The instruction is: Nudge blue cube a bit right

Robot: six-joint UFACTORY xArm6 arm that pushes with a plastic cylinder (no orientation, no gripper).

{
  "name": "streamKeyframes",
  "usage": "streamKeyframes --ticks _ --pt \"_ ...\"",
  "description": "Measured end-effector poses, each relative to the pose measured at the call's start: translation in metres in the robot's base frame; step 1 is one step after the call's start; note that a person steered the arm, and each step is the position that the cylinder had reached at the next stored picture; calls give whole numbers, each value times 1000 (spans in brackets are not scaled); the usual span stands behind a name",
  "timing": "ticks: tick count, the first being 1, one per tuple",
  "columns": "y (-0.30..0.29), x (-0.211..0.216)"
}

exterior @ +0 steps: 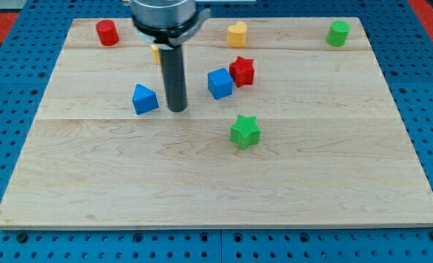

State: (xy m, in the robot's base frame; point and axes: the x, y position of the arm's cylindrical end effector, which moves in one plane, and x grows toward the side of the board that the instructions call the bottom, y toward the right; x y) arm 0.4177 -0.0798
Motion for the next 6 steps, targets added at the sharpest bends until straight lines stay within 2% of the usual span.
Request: streamKeyframes --ticks 1,3,6 --pt "-27 1" --pt "-33 37" --pt "-59 45"
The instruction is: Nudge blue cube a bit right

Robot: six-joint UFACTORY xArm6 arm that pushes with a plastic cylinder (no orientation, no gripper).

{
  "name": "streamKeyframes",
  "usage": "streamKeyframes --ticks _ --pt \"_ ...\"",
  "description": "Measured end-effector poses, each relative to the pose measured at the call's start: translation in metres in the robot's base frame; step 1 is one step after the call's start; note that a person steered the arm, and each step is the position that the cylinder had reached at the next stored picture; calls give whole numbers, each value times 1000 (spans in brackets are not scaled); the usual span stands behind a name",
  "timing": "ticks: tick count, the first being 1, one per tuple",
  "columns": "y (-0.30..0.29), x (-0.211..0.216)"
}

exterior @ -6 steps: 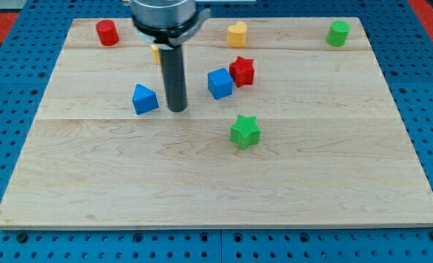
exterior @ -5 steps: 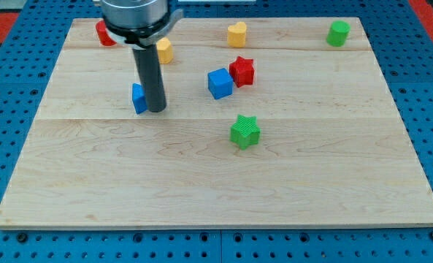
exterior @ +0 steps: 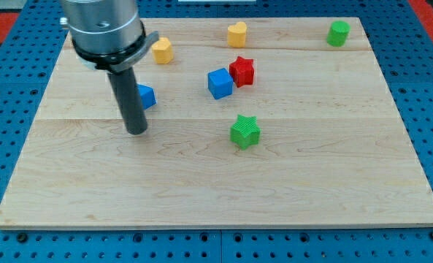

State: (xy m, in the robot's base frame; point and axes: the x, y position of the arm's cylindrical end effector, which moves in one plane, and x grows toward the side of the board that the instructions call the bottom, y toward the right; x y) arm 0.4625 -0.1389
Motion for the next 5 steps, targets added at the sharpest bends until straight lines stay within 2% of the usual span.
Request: streamKeyframes --ticks 1,3,5 --pt "-43 -1" --pt "-53 -44" --pt "-75 -44"
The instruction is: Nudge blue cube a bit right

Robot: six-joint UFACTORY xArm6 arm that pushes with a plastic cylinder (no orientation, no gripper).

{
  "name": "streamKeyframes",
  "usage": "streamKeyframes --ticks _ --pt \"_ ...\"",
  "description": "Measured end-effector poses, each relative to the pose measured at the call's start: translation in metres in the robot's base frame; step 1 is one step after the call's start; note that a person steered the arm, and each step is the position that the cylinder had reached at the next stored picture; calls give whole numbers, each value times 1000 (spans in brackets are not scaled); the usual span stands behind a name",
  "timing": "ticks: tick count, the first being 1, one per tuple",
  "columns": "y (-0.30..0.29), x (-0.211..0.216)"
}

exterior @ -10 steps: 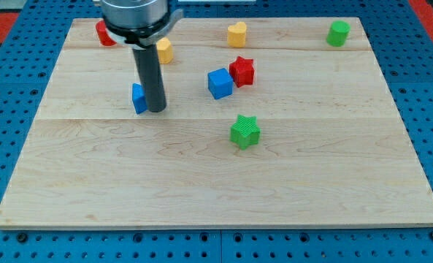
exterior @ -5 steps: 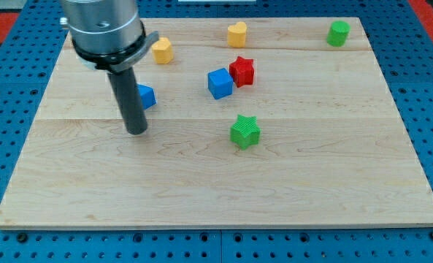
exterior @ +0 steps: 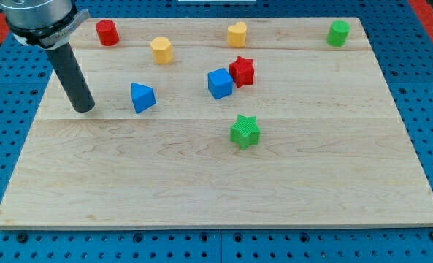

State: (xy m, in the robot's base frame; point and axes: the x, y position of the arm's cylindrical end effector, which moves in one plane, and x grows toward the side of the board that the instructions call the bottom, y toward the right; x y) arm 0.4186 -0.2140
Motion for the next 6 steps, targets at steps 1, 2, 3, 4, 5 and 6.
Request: streamKeyframes --ticks 1,2,3,4,5,6 --pt "3 -3" --pt "19 -40" --pt "39 -59" --pt "89 -61" --pt "118 -57" --pt "165 -57"
